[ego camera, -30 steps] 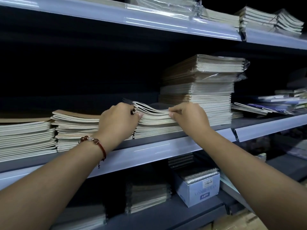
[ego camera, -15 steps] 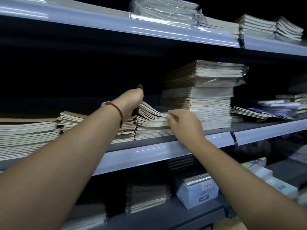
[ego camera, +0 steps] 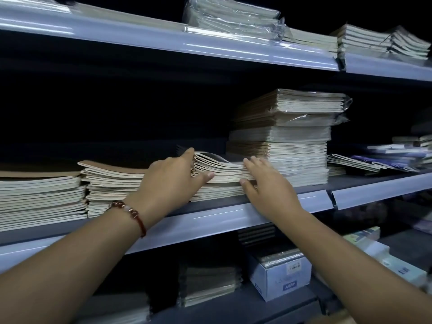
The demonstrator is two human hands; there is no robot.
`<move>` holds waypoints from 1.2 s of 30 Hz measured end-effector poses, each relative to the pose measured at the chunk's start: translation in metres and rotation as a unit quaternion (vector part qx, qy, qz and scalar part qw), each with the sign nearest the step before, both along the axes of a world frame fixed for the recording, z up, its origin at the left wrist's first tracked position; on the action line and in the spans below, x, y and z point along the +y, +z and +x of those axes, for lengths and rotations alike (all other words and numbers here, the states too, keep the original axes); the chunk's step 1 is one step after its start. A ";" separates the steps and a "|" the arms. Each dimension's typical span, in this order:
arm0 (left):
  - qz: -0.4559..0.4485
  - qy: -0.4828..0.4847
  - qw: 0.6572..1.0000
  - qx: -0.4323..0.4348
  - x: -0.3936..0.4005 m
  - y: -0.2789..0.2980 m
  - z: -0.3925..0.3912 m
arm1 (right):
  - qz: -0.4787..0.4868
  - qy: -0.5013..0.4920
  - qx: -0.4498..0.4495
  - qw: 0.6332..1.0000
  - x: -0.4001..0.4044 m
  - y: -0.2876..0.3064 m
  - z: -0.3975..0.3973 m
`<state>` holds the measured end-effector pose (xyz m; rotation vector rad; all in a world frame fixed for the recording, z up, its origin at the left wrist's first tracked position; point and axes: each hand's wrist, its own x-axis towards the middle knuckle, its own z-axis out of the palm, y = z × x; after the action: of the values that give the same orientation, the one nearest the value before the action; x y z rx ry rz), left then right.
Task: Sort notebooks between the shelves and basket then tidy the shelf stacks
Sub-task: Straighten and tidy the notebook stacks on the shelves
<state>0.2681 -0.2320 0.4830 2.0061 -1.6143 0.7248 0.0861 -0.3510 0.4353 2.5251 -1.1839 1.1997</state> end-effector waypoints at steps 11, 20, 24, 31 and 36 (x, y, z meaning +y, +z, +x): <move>-0.145 -0.045 0.988 0.028 -0.011 -0.017 0.010 | -0.038 -0.002 -0.021 0.999 0.001 -0.011 -0.018; -0.127 -0.035 0.988 -0.086 -0.011 -0.025 0.010 | 0.168 0.045 -0.207 0.963 0.021 -0.012 -0.018; -0.136 -0.040 0.989 -0.040 -0.020 -0.021 0.009 | 0.157 -0.038 -0.091 0.983 0.025 -0.003 -0.008; -0.123 -0.030 0.991 -0.034 -0.026 -0.018 0.010 | 0.147 -0.023 -0.022 0.989 0.023 -0.006 -0.003; -0.095 -0.002 0.995 -0.035 -0.022 -0.020 0.006 | 0.146 -0.049 -0.071 0.985 0.037 -0.015 -0.025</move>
<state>0.2740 -0.2537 0.4629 1.8589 -1.5254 0.9202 0.0614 -0.3136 0.4203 2.5755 -1.6080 1.2849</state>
